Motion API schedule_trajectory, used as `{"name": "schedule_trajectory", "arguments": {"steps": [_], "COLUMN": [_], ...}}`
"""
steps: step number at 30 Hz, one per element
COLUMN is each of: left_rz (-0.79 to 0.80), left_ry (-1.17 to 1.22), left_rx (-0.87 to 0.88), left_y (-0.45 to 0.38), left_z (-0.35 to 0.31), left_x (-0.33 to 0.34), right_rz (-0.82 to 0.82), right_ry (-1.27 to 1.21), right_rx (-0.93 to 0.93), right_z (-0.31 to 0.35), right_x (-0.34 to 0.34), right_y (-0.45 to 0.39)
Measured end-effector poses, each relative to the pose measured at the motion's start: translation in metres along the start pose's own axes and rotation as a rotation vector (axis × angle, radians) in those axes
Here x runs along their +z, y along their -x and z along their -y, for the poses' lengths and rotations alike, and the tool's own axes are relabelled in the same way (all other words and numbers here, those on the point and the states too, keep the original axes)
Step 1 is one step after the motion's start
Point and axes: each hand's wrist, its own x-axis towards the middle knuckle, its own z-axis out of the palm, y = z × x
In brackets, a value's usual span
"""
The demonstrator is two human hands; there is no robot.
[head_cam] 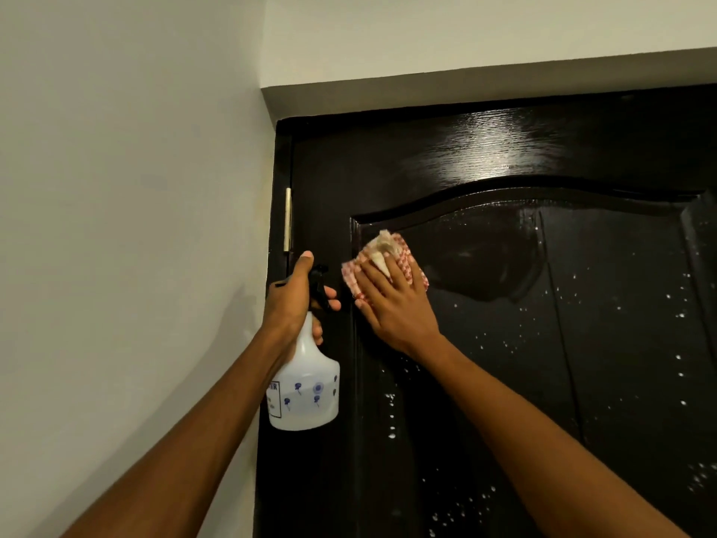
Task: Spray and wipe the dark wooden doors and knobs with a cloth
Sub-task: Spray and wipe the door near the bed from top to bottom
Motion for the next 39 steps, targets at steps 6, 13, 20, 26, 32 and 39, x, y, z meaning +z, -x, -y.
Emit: {"name": "schedule_trajectory", "arguments": {"steps": [6, 13, 20, 26, 32, 39], "left_rz": [0.013, 0.008, 0.022, 0.013, 0.021, -0.007], "left_ry": [-0.012, -0.043, -0.031, -0.045, -0.009, -0.039], "left_rx": [-0.013, -0.038, -0.038, -0.027, 0.011, 0.072], "left_y": [0.018, 0.039, 0.036, 0.032, 0.026, 0.025], "left_z": [0.003, -0.002, -0.003, -0.005, -0.025, -0.046], "left_x": [-0.005, -0.015, -0.007, 0.010, 0.021, 0.016], "right_rz": [0.154, 0.249, 0.175, 0.254, 0.026, -0.034], "right_ry": [0.024, 0.101, 0.025, 0.066, 0.069, -0.080], "right_rx": [-0.276, -0.128, 0.273, -0.177, 0.247, 0.497], "right_z": [0.015, -0.024, -0.044, -0.031, -0.095, -0.013], "right_x": [0.009, -0.024, -0.044, -0.029, -0.044, -0.032], "right_y": [0.119, 0.024, -0.064, -0.038, -0.035, -0.068]}}
